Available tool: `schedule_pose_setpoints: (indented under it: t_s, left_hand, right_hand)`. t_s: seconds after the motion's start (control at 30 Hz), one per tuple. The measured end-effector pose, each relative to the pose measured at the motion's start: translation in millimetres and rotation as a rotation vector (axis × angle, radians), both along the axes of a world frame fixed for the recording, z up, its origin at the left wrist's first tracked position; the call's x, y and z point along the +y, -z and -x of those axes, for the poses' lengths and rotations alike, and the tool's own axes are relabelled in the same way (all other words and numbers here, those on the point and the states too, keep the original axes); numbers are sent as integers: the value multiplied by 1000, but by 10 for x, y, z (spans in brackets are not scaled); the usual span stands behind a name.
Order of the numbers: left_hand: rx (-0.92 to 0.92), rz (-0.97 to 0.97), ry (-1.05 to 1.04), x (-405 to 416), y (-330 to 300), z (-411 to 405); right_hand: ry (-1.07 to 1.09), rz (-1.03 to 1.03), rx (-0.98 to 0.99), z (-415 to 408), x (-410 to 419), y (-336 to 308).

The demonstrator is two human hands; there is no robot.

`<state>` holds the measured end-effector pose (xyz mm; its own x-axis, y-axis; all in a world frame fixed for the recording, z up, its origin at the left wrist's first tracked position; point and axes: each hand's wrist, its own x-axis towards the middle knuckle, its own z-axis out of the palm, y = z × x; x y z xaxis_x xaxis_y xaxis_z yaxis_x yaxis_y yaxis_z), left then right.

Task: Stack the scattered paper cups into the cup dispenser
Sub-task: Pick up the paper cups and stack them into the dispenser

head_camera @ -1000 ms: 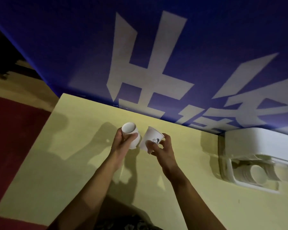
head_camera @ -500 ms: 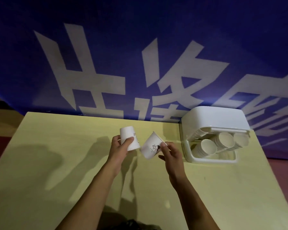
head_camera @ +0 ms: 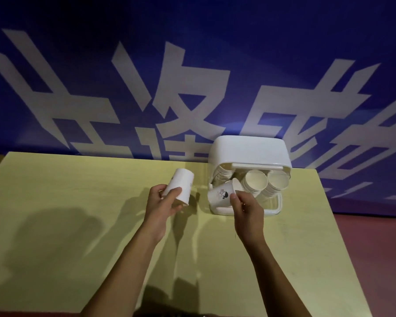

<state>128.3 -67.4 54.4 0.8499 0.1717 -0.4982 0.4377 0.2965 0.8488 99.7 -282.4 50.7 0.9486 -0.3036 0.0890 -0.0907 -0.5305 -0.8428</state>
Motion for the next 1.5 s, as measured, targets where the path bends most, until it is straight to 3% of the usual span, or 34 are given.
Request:
schedule_pose_setpoints:
  t_s: [0.2,0.37,0.57,0.67,0.83,0.93,1.1,1.3,1.37,1.43,1.5]
  left_hand:
    - [-75,-192,12,-319,-133,-14]
    - [-251,-749,177,-576,-219,-128]
    - [-477,-1034,436,-944,-300,-245]
    - [-542,-1104,546,-1105,-271,-326]
    - [-586,-1235,653,-1335,-128,-456]
    - [-602,-1300,697,-1448,-22,-488]
    - [-574,-1504,736,-1656,147,-516]
    - [-483,-1468,891,-1759,398,-530]
    - [-494,-1425,796,-1757,402,-494]
    - [-437,-1287,533,-1736,410,-436]
    - [-180,-982,305,-1704,399,-398]
  right_hand:
    - [-146,373,-75,-140,-322,-56]
    - [-287,642,109,-291,-418,141]
    - [-476,774,196,-469,-517,465]
    - [-514,675,116,-516,-562,544]
    - [-185,321,-151,-314,-751,562]
    - [-50,253,-89,-154,-919,595]
    - [-22,245,35,-5,-1108,642]
    - [-43,234,72,-18,-1180,691]
    - [-19,190,78,-53,-1175,701]
    - [58,60,124,-106,-1156,702]
    - [191,-223,251,-186,-1139,687]
